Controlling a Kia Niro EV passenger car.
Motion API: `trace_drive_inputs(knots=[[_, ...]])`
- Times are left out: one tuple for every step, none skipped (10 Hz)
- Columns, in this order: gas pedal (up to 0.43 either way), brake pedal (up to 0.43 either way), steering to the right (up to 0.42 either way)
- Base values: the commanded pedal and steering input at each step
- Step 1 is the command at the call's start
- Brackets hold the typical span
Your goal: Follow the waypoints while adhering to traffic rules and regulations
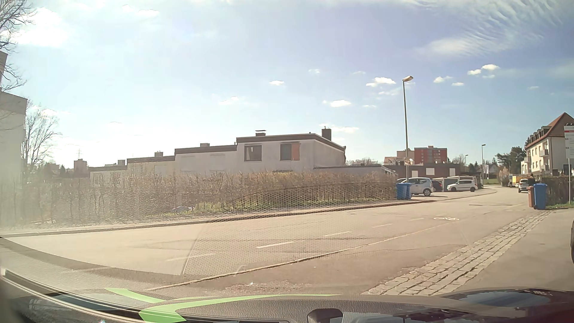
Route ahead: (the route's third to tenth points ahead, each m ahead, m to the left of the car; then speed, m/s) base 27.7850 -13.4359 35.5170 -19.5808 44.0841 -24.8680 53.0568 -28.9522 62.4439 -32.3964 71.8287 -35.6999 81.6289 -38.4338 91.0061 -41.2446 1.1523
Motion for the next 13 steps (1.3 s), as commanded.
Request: trace_drive_inputs(knots=[[0.177, 0.0, -0.031], [0.177, 0.0, -0.027], [0.209, 0.0, -0.023], [0.228, 0.0, -0.017], [0.228, 0.0, -0.008], [0.228, 0.0, 0.004], [0.24, 0.0, 0.021], [0.268, 0.0, 0.045], [0.28, 0.0, 0.076], [0.28, 0.0, 0.097], [0.28, 0.0, 0.123], [0.28, 0.0, 0.144], [0.319, 0.0, 0.16]])
